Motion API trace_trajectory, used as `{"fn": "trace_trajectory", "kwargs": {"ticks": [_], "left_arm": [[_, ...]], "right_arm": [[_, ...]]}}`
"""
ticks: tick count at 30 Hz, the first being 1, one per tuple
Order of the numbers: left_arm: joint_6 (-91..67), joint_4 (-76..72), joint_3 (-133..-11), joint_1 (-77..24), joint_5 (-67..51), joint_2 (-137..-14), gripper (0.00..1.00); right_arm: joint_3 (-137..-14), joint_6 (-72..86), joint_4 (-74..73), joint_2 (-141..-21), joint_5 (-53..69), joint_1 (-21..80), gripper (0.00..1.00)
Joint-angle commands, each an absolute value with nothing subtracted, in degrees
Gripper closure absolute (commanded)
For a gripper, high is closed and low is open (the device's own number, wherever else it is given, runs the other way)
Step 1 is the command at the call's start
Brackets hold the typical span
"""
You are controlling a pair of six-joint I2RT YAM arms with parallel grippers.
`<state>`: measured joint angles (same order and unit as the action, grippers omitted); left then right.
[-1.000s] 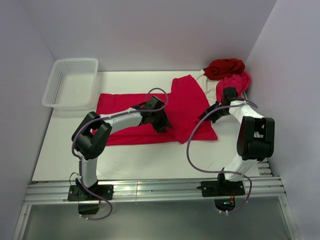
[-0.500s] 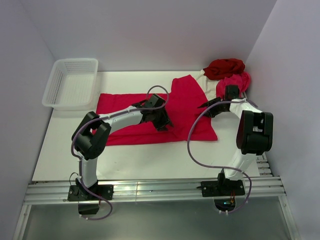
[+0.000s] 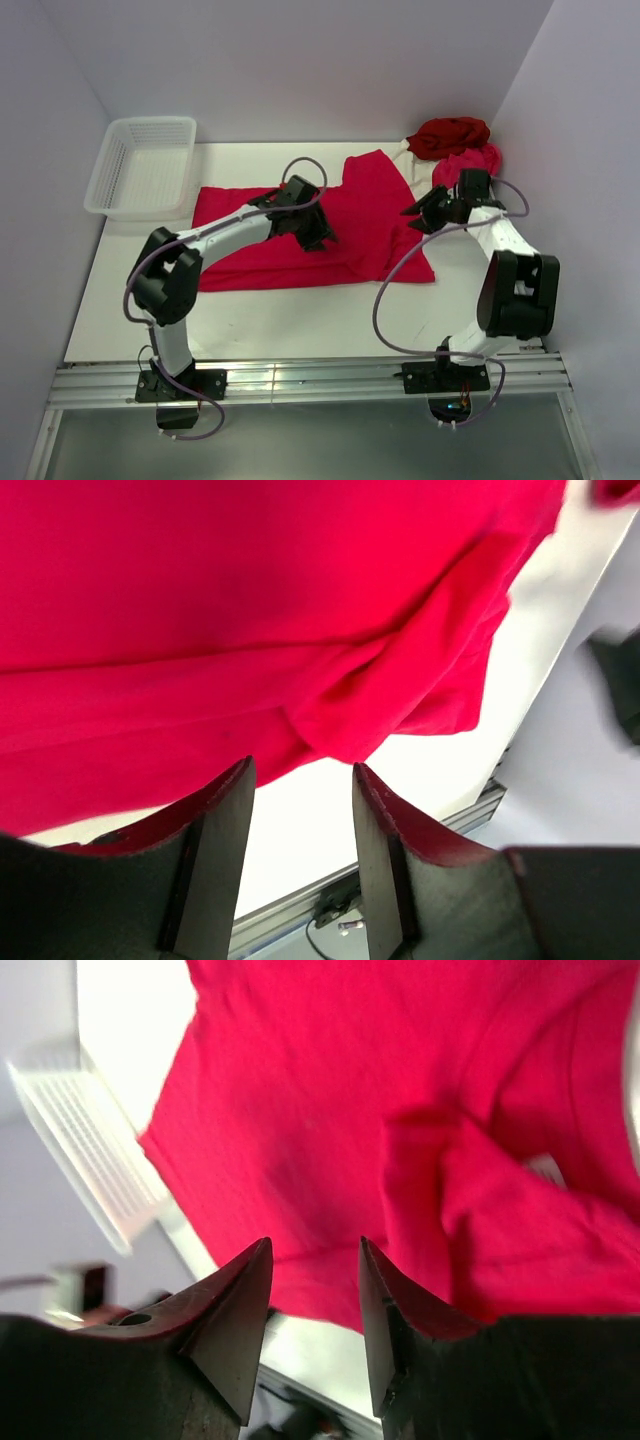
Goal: Roll the t-shirts
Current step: Fold the tshirt
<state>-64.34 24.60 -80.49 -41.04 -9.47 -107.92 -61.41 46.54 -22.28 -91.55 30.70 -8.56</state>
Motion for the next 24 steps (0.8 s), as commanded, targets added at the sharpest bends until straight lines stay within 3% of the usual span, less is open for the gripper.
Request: {"fn": "trace_trajectory", "kwargs": {"ticks": [1,9,17,24], "left_arm": [[-60.74,26.28,-78.24,-36.66,-9.75,-99.85,0.51],[-54.23,29.71,-70.85,-30.77,-9.75,-90.46,0.50],[-53.96,24.35,-58.46,-30.67,-13.01,-83.94,0.50],[-53.35,25.22,-55.81,-30.67,-12.57,-81.65,0.50]], "right_arm": [[-54.51,40.08,-23.47,-84.75,30.50,-8.09,0.53],[-43.78,42.45,-20.74,-78.58,28.66,-3.96,0.47],[-40.25,45.00,-15.39,-79.89,25.67,2.10,0.47],[-41.48,46.23,-13.36,-83.40,24.70,4.74,0.58]]}}
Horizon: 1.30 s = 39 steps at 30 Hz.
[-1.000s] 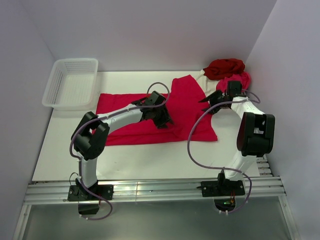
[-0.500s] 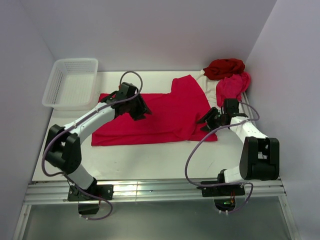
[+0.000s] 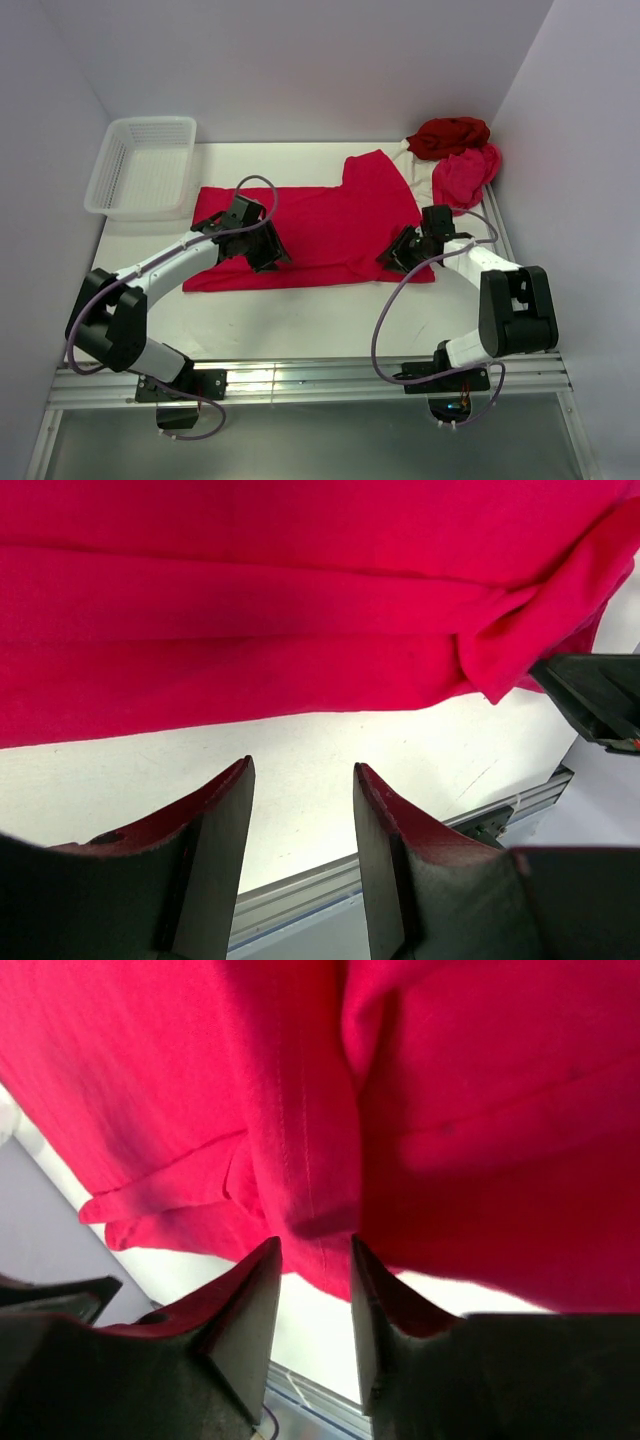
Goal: Roll the t-shirts
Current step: Fold the tshirt
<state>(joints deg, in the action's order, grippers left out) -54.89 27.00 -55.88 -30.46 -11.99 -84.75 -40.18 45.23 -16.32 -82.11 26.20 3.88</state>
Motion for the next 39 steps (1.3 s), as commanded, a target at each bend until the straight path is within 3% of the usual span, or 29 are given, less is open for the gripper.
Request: {"fn": "trace_trajectory", "kwargs": {"ticks": [1,5,6,10,19,22,23,26,31,39], "left_arm": [[-53.26,25.31,-55.81,-30.67,-12.48,-81.56,0.50],[-52.82,25.93,-56.25,-30.59,-12.04,-81.65,0.50],[-52.74,25.93,-56.25,-30.50,-11.95,-81.74,0.50],[-52.56,26.28,-56.69,-30.41,-12.04,-81.83,0.50],[-52.38,26.63,-56.86,-30.15,-11.95,-81.39,0.50],[-52.38,27.07,-57.04,-30.15,-12.13,-81.12,0.50],[-52.47,26.81,-56.95,-30.23,-12.48,-80.78,0.50],[-52.73,26.11,-56.52,-30.23,-12.74,-80.95,0.50],[-53.70,22.68,-55.64,-31.11,-14.77,-82.17,0.49],[-60.55,12.32,-50.37,-36.04,-18.36,-86.92,0.50]], "right_arm": [[-41.66,46.40,-13.27,-83.58,24.61,5.27,0.60],[-42.71,47.63,-12.75,-84.99,24.61,6.50,0.71],[-42.80,47.81,-12.66,-85.08,24.87,6.50,0.81],[-45.26,48.43,-12.83,-86.04,25.40,6.68,0.98],[-55.97,49.22,-14.31,-92.01,27.25,6.68,1.00],[-60.56,45.89,-20.28,-93.25,24.80,7.03,0.82],[-59.60,45.44,-20.39,-91.34,24.44,7.12,0.69],[-54.69,43.34,-20.22,-87.03,23.12,6.86,0.56],[-42.92,42.80,-14.77,-80.61,23.47,4.84,0.54],[-36.74,43.06,-8.63,-80.07,23.29,4.39,0.53]]}}
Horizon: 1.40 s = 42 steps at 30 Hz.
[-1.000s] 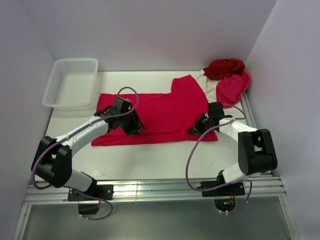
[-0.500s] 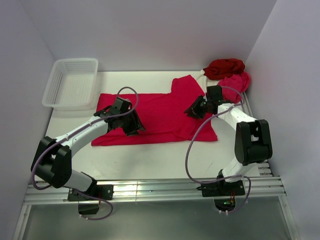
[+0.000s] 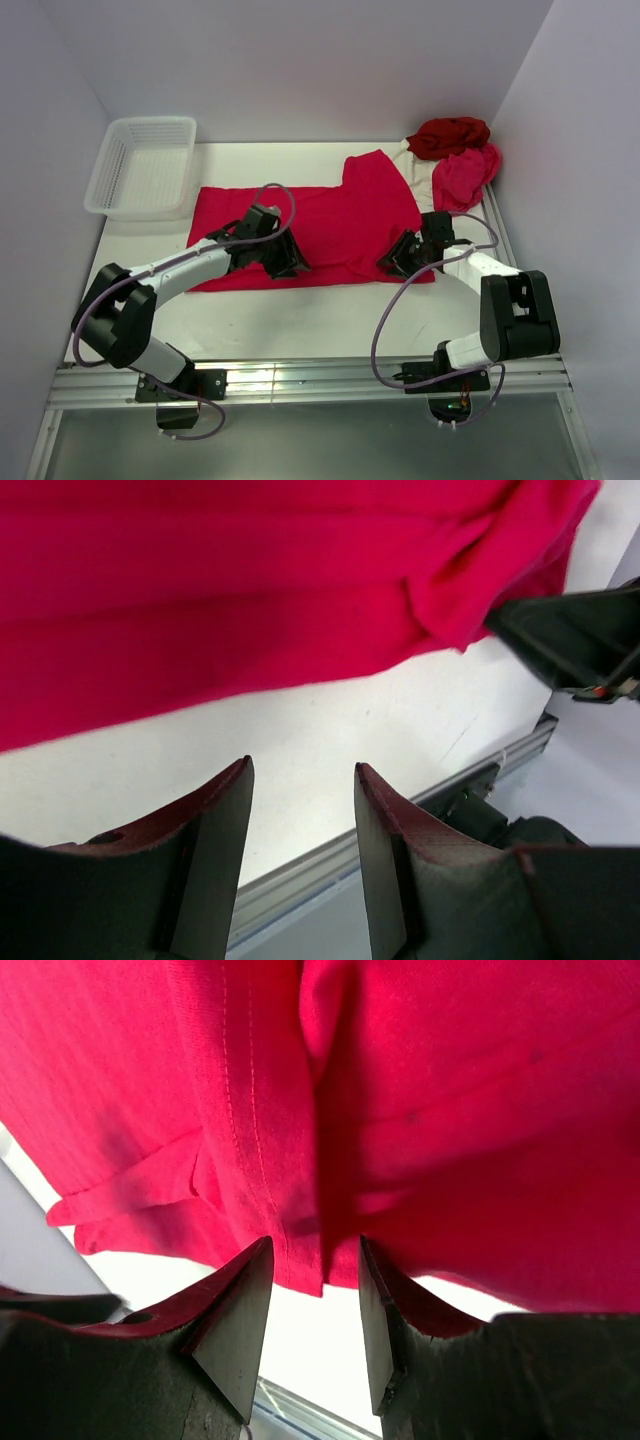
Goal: Roll the t-shirts
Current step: Fold the tshirt
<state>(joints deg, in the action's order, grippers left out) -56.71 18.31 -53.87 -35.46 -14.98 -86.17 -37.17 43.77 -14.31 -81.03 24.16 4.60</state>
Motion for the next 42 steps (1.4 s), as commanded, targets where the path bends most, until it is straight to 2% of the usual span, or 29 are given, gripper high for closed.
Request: {"fn": "trace_trajectory", "kwargs": {"ticks": [1,8,12,13,14,16,17,19,27,32,33,34,35,37,42], "left_arm": [[-62.04,11.26,-49.40,-35.95,-18.63,-86.66,0.50],[-59.95,15.02,-46.15,-34.64,-16.53,-83.33,0.50],[-57.57,17.48,-43.78,-31.21,-16.17,-81.13,0.50],[-56.87,17.75,-43.16,-29.46,-16.17,-79.90,0.50],[-56.52,18.10,-41.94,-28.49,-16.43,-79.28,0.50],[-55.29,19.41,-41.05,-26.64,-16.35,-77.27,0.50],[-54.76,19.95,-40.70,-25.06,-16.35,-76.65,0.50],[-53.35,21.61,-40.43,-23.04,-16.09,-75.33,0.50],[-52.12,23.47,-40.96,-21.27,-15.65,-73.74,0.50],[-52.56,22.94,-40.61,-21.09,-15.91,-73.83,0.50],[-52.65,22.94,-40.69,-21.09,-15.82,-73.83,0.50],[-52.47,23.11,-40.87,-21.09,-15.73,-73.74,0.50],[-52.38,23.38,-41.04,-21.01,-15.47,-73.74,0.50],[-52.38,24.25,-41.39,-21.01,-15.29,-73.04,0.50],[-50.63,27.24,-42.01,-18.91,-14.33,-70.93,0.49]], "right_arm": [[-36.22,43.15,-7.83,-80.50,23.29,4.39,0.53],[-37.53,43.33,-4.39,-83.67,22.94,4.92,0.52],[-37.97,44.38,-3.17,-84.99,23.20,5.45,0.61],[-38.06,44.65,-2.90,-85.51,23.20,5.88,0.65],[-38.06,45.00,-2.73,-85.69,23.46,6.06,0.75],[-38.41,46.58,-2.03,-85.87,24.08,6.50,0.83],[-38.76,47.10,-1.93,-85.96,24.60,6.68,0.92],[-40.59,48.51,-2.98,-85.78,24.87,6.85,1.00],[-53.85,52.29,-7.13,-90.96,26.54,7.47,1.00],[-62.30,53.52,-6.86,-100.18,26.45,8.43,1.00],[-64.49,53.70,-6.59,-102.98,27.15,8.44,0.95],[-65.56,53.79,-6.94,-104.14,27.59,8.52,0.79],[-66.26,53.53,-6.16,-105.11,27.86,8.53,0.70],[-66.53,53.35,-4.75,-105.38,28.30,8.70,0.58],[-64.43,49.67,-3.68,-100.83,28.31,8.18,0.56]]}}
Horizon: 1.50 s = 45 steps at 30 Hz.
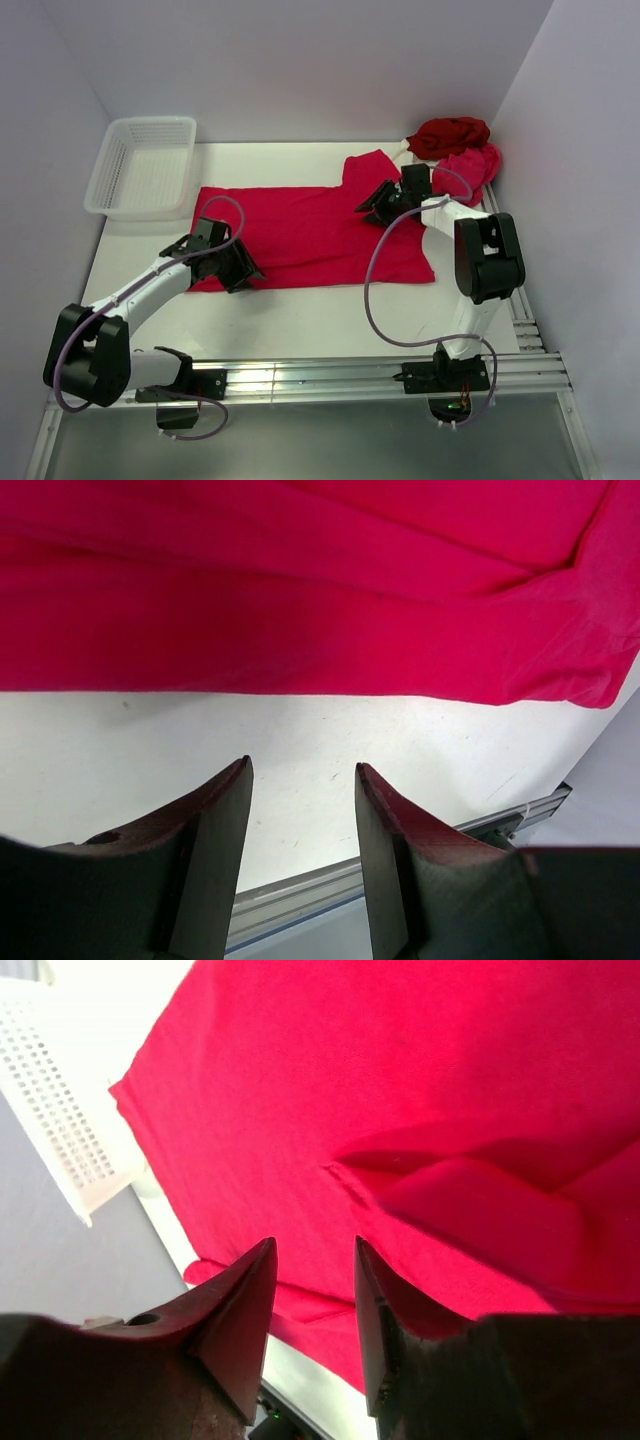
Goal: Roll the t-shirts
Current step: Fold the tshirt
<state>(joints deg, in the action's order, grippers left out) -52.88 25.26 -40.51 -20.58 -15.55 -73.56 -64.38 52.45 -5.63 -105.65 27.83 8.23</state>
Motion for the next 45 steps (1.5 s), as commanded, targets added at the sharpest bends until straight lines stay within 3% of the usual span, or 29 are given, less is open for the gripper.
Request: {"fn": "trace_trajectory", "kwargs": {"ticks": [1,7,11,14,18,26,32,40,45], "left_arm": [[-50.19,27.77,-42.10,-18.20,-14.33,-70.58,0.49],[-44.83,33.39,-44.11,-8.98,-12.22,-69.61,0.48],[-41.93,35.76,-45.70,-4.23,-11.43,-70.75,0.47],[-41.31,36.12,-45.88,-1.94,-11.42,-71.89,0.48],[-43.15,34.90,-43.43,-0.70,-12.39,-70.15,0.50],[-49.83,30.77,-36.31,-0.44,-11.25,-66.36,0.56],[-57.38,20.32,-28.22,2.02,-11.87,-67.50,0.62],[-57.48,18.63,-28.12,4.13,-8.09,-71.54,0.72],[-57.13,19.34,-28.21,4.66,-6.94,-73.03,0.73]], "right_arm": [[-64.16,48.79,-4.47,-100.11,27.87,7.74,0.52],[-59.59,44.93,-7.02,-95.54,31.11,4.04,0.53],[-60.38,40.61,-11.41,-93.96,32.61,8.94,0.58],[-60.30,39.90,-10.82,-93.86,33.04,14.04,0.68],[-56.17,45.43,-2.04,-94.83,37.79,20.19,1.00],[-55.27,54.93,13.70,-102.20,35.78,34.62,1.00],[-66.50,53.35,9.16,-111.34,30.16,43.75,1.00],[-72.15,54.05,5.81,-117.94,22.86,45.62,1.00],[-75.14,53.96,2.91,-120.85,19.78,45.88,1.00]]}}
